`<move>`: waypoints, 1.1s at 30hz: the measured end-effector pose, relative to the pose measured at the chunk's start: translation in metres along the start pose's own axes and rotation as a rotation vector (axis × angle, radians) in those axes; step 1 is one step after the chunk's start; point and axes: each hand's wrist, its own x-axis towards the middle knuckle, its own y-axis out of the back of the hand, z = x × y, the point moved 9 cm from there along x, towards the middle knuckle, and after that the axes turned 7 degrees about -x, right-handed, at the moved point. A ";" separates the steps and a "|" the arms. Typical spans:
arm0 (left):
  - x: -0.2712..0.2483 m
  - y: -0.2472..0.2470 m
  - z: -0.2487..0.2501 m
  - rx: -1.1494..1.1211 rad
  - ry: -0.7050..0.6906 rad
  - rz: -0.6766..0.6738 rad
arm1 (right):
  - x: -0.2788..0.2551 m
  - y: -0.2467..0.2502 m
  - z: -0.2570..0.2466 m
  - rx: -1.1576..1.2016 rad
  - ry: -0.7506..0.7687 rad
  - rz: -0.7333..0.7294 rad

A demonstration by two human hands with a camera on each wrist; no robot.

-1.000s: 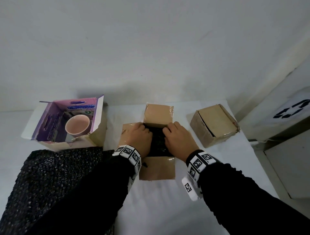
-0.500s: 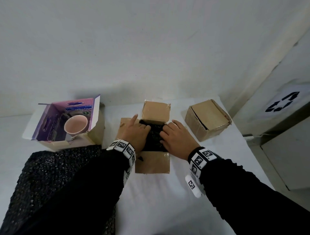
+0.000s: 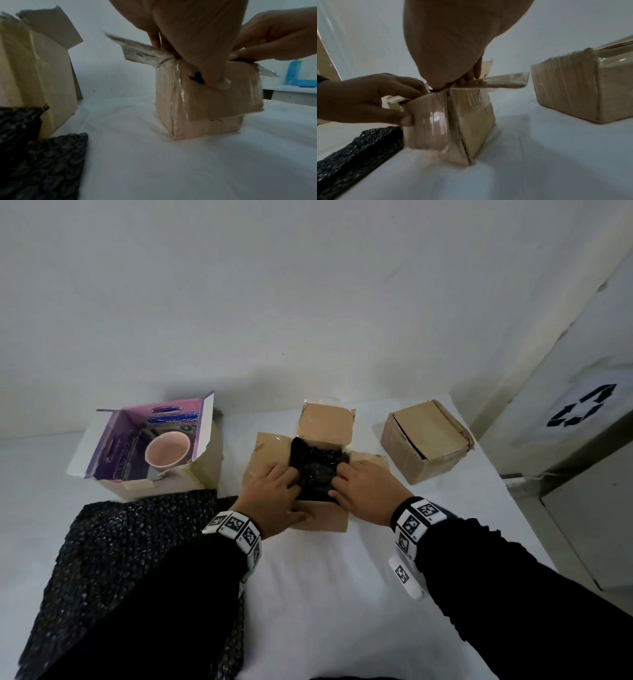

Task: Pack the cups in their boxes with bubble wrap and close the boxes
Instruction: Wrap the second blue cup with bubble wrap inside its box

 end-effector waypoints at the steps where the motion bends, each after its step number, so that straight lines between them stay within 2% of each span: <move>1: 0.000 -0.002 0.002 0.005 -0.006 0.013 | -0.002 0.001 -0.002 0.017 0.003 0.016; 5: 0.002 -0.012 0.001 0.061 -0.010 0.029 | -0.004 -0.003 -0.006 0.047 -0.072 -0.010; 9: 0.001 -0.014 -0.011 0.121 0.018 -0.013 | 0.019 -0.006 -0.001 0.068 -0.151 -0.271; 13: -0.004 -0.007 -0.017 0.044 0.104 -0.013 | 0.055 0.001 0.028 0.278 -0.313 -0.140; 17: -0.006 -0.010 -0.018 -0.012 0.143 0.007 | 0.075 -0.025 0.047 0.359 -0.447 -0.143; 20: -0.006 -0.011 -0.020 -0.048 0.180 0.044 | 0.086 -0.039 0.043 0.305 -0.413 -0.165; 23: -0.007 -0.012 -0.022 -0.070 0.198 0.077 | 0.087 -0.047 0.040 0.351 -0.418 -0.143; 33: -0.006 -0.022 -0.030 -0.082 0.183 0.029 | 0.097 -0.048 0.041 0.411 -0.375 -0.010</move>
